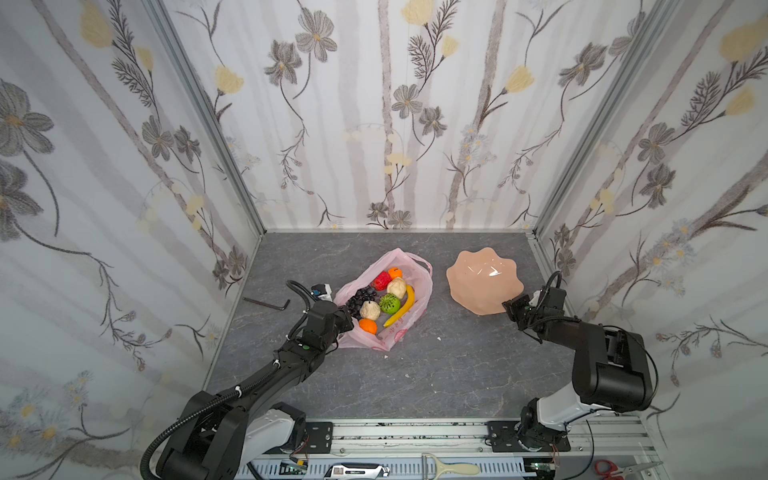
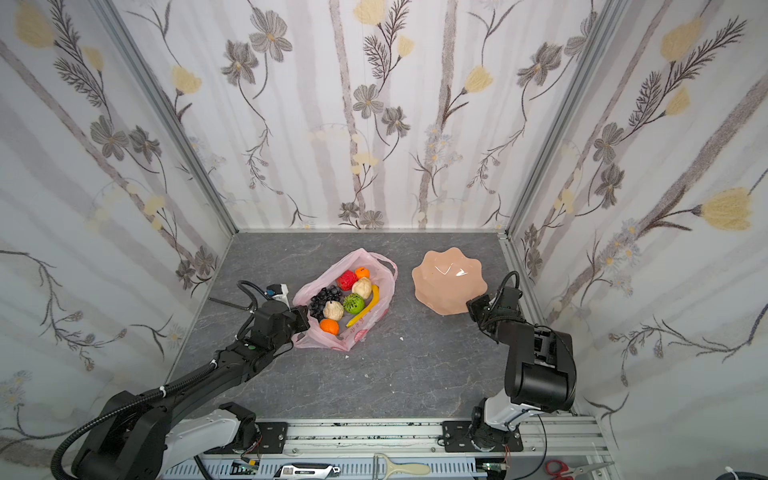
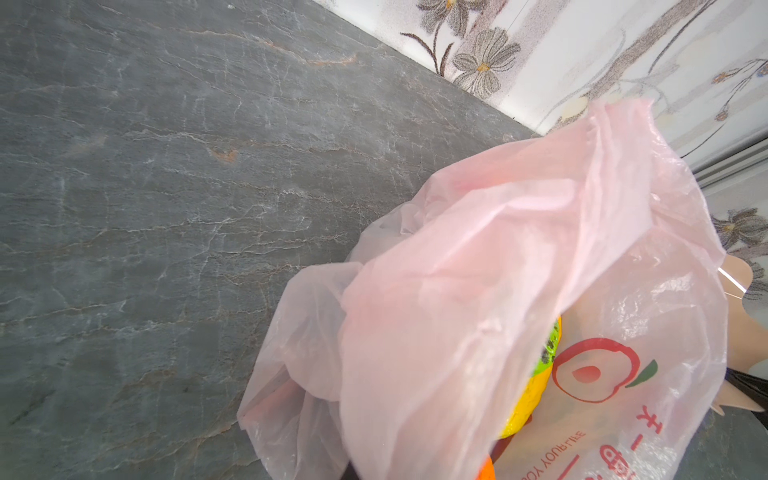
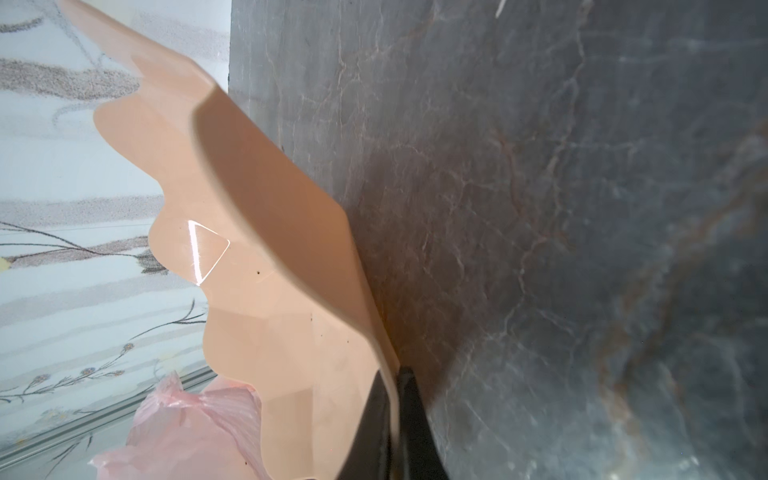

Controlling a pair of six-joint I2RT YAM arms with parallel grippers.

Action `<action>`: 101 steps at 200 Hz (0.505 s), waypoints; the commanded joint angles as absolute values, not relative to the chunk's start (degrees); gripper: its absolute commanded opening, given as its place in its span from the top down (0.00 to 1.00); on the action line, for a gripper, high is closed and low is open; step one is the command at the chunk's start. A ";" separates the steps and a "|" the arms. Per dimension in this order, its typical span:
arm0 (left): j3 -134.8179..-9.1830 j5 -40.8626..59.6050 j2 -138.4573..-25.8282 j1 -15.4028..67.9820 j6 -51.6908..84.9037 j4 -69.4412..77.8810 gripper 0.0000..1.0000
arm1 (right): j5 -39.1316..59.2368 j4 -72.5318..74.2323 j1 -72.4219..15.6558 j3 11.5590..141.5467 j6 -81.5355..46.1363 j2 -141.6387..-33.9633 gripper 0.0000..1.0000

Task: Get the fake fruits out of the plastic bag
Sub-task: 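Grasp the peach bowl rim with the right gripper and drag it nearer the robot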

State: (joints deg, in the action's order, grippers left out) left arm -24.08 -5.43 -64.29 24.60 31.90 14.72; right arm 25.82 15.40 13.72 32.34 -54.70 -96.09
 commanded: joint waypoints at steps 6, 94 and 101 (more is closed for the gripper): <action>-23.81 -6.67 -63.81 24.61 31.73 16.88 0.92 | 27.04 10.52 14.06 28.88 -50.18 -88.07 0.97; -23.74 -6.99 -64.11 24.57 31.79 16.96 0.91 | 27.25 -17.05 14.85 18.46 -45.82 -57.12 0.95; -23.81 -6.98 -64.18 24.59 31.74 16.90 0.91 | 27.00 -19.78 14.90 18.07 -45.73 -54.54 0.94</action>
